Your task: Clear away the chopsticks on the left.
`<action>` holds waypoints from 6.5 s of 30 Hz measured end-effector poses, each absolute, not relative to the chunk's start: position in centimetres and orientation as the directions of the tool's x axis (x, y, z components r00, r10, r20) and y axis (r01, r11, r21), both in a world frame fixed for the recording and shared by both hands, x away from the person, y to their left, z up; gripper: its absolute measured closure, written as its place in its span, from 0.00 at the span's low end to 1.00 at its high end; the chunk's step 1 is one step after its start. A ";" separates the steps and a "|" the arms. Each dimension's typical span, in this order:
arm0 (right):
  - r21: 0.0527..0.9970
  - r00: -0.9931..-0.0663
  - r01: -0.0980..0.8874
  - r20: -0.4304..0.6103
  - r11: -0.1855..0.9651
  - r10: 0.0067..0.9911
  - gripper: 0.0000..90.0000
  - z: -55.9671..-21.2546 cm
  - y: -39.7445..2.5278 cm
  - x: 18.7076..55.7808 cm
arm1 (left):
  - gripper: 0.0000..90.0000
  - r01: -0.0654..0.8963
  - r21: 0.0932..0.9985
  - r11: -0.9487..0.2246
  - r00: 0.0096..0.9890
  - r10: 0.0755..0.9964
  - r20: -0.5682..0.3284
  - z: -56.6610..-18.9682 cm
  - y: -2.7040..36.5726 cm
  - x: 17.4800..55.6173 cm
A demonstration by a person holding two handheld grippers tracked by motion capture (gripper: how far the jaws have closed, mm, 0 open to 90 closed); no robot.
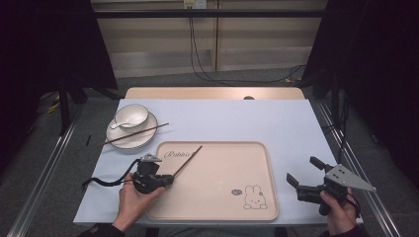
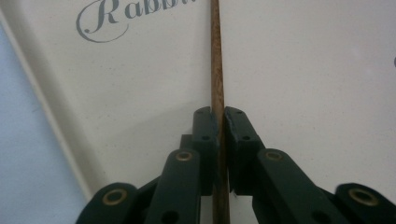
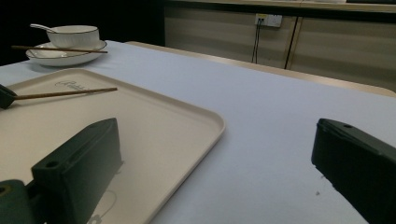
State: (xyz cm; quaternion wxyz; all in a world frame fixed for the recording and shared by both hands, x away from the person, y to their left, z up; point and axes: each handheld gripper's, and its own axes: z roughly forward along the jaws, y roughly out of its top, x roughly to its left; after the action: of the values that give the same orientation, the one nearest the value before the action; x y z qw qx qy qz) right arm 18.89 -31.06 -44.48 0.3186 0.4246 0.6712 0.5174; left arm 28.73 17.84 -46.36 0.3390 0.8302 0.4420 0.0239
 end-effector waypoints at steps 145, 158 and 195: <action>0.967 -0.444 0.237 0.023 0.092 0.896 0.02 -44.5 -31.2 18.9 | 0.94 0.446 0.712 -0.542 0.813 0.577 -0.071 -44.8 32.2 42.0; 0.967 -0.434 0.241 0.030 0.084 0.901 0.02 -44.5 -31.2 18.9 | 0.94 0.486 0.741 -0.464 0.792 0.592 -0.149 -43.6 32.1 41.0; 0.967 -0.438 0.241 0.033 0.082 0.898 0.02 -44.5 -31.1 18.8 | 0.94 0.526 0.805 -0.274 0.722 0.644 -0.252 -39.7 28.1 33.3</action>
State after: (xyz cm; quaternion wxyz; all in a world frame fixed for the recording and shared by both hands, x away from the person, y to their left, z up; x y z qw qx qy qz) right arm 18.82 -31.09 -44.49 0.3128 0.4279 0.6657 0.5252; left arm 33.31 28.06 -39.68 0.4772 0.7958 0.3676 0.0618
